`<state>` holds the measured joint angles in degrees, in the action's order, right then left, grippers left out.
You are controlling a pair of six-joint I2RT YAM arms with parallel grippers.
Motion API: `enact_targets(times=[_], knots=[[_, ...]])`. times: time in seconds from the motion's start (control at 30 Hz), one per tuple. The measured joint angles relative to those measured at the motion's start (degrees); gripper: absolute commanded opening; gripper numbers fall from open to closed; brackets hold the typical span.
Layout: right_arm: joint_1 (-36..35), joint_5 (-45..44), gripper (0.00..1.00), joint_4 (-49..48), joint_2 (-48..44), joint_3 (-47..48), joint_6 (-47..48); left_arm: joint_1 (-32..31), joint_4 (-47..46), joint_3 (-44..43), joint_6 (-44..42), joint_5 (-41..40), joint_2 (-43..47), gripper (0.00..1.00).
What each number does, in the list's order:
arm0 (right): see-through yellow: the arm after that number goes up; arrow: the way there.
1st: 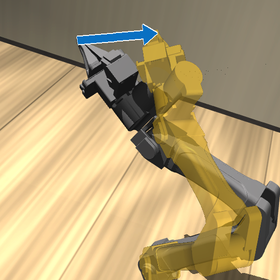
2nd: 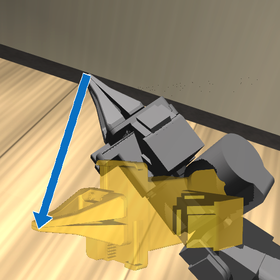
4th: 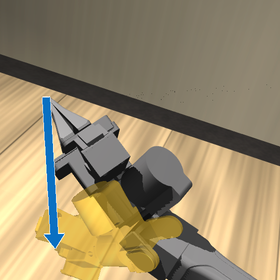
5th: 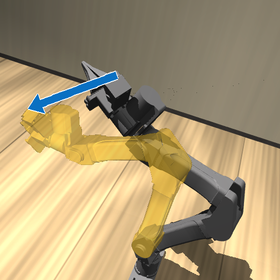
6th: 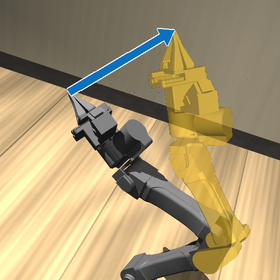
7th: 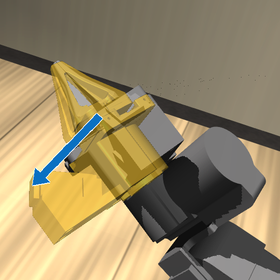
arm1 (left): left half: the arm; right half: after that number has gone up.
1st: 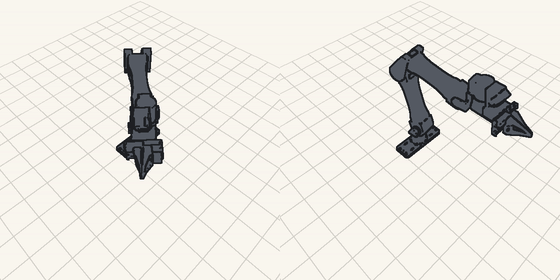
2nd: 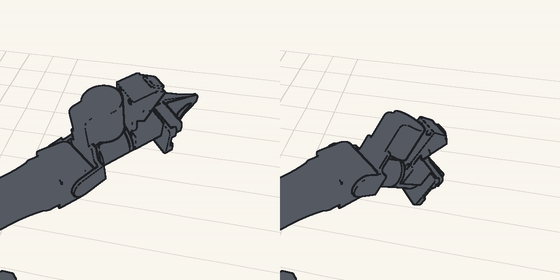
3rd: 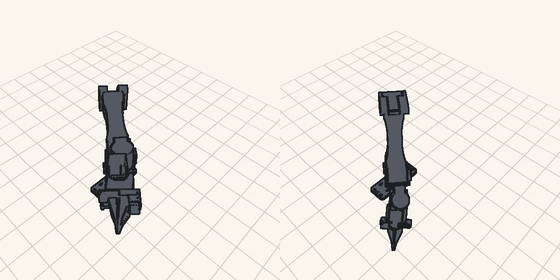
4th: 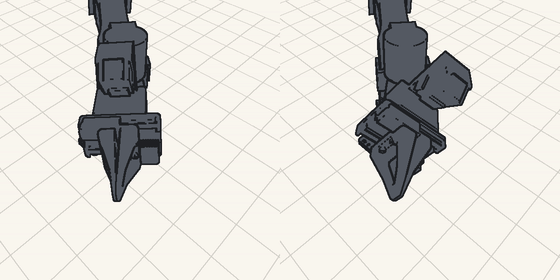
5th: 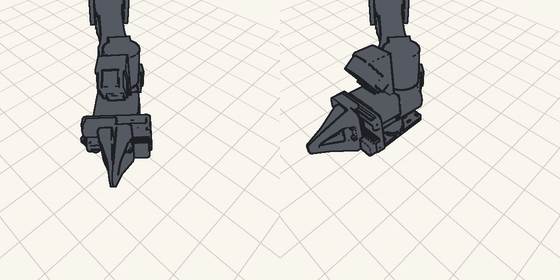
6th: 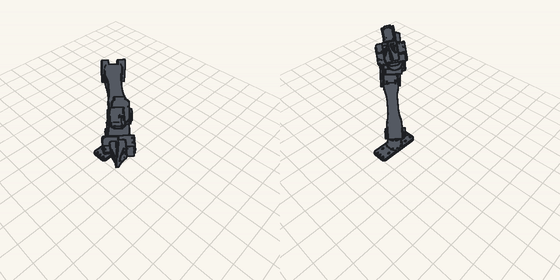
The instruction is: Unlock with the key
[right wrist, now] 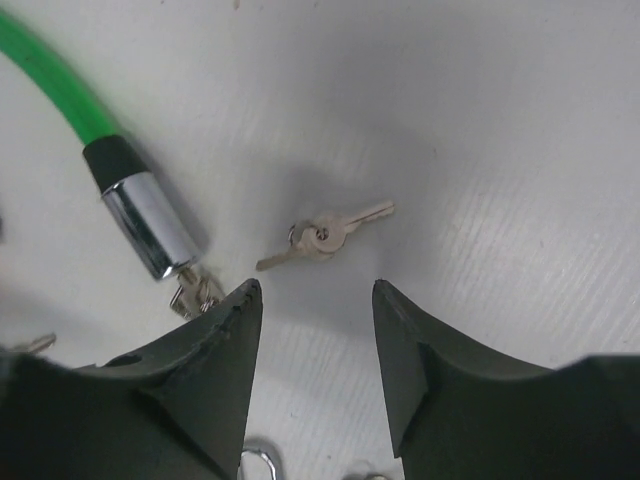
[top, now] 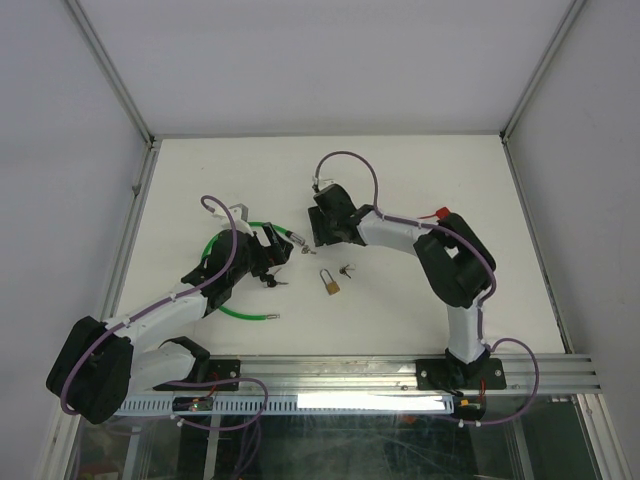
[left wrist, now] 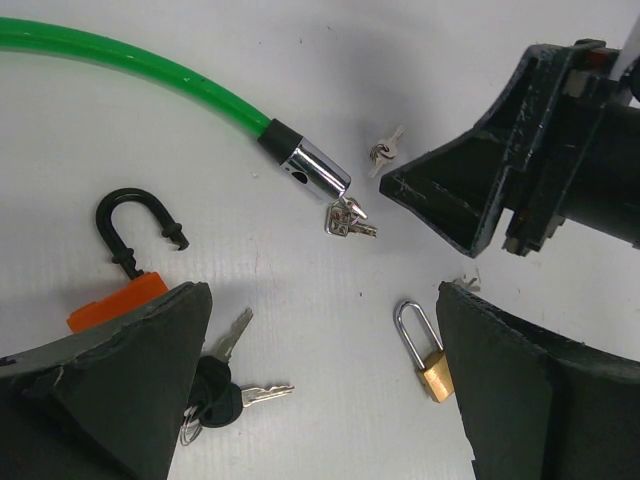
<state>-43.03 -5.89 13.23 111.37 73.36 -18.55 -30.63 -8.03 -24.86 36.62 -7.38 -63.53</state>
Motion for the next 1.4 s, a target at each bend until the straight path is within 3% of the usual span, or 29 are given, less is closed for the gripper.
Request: enact_targets(times=[0.3,0.87,1.4], knots=[[0.02,-5.33,0.39,-0.57,4.59,4.07,-1.05,0.0,0.0,0.0,0.02,0.0,0.0,0.99],[0.02,-4.98,0.41,-1.07,4.42,4.48,-0.57,0.0,0.02,0.0,0.02,0.0,0.0,0.99],[0.02,-4.07,0.33,0.76,8.55,11.61,2.58,0.0,0.02,0.0,0.02,0.0,0.0,0.99]])
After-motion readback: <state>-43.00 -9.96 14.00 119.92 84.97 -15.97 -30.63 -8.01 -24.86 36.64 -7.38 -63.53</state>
